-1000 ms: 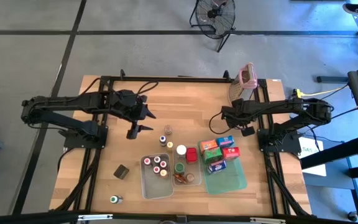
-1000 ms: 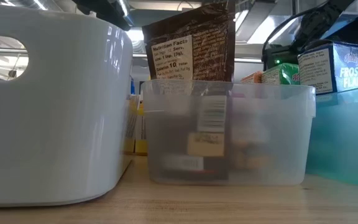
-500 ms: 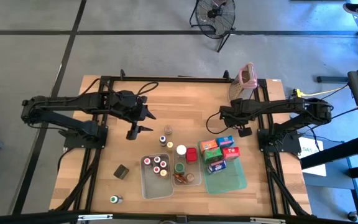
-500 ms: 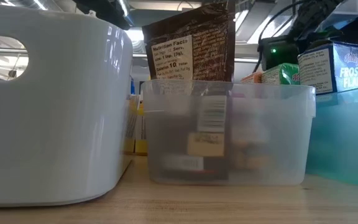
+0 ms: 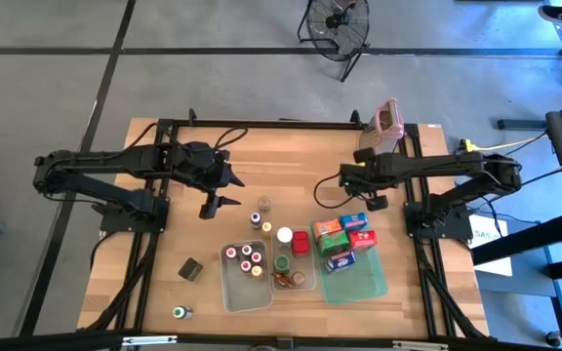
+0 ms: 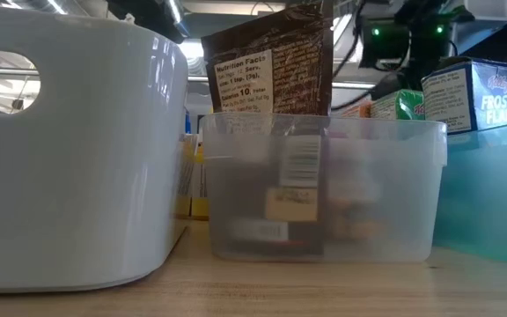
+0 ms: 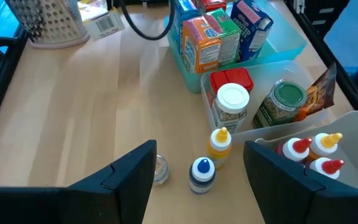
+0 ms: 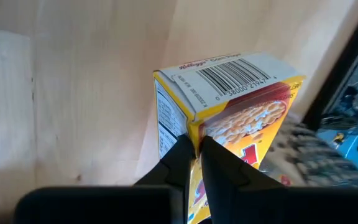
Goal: Pick & Place Kitchen Items
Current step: Put the yellow cereal box into the blue bin
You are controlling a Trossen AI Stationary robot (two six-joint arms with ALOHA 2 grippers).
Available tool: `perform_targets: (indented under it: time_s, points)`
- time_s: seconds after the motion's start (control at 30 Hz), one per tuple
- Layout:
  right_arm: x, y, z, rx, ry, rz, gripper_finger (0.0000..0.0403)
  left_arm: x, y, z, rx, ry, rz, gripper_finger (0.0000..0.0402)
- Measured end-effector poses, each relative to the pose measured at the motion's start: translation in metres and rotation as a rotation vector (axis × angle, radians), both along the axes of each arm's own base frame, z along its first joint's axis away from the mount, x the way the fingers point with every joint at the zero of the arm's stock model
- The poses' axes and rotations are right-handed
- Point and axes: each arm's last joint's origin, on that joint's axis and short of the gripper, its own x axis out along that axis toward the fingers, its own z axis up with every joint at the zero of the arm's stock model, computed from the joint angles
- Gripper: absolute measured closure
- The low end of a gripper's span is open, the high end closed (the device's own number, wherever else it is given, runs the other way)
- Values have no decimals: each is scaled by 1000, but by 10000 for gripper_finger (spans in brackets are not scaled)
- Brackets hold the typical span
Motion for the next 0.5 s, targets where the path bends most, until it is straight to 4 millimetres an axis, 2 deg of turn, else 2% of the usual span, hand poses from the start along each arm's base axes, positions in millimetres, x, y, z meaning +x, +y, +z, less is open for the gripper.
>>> perform_targets:
  time_s: [0.37, 0.5]
  points:
    - [19, 17, 40, -137, -89, 118, 369, 0, 0, -1, -13, 8, 5, 164]
    - [23, 26, 48, -158, -96, 200, 369, 0, 1, -1, -34, 10, 55, 164]
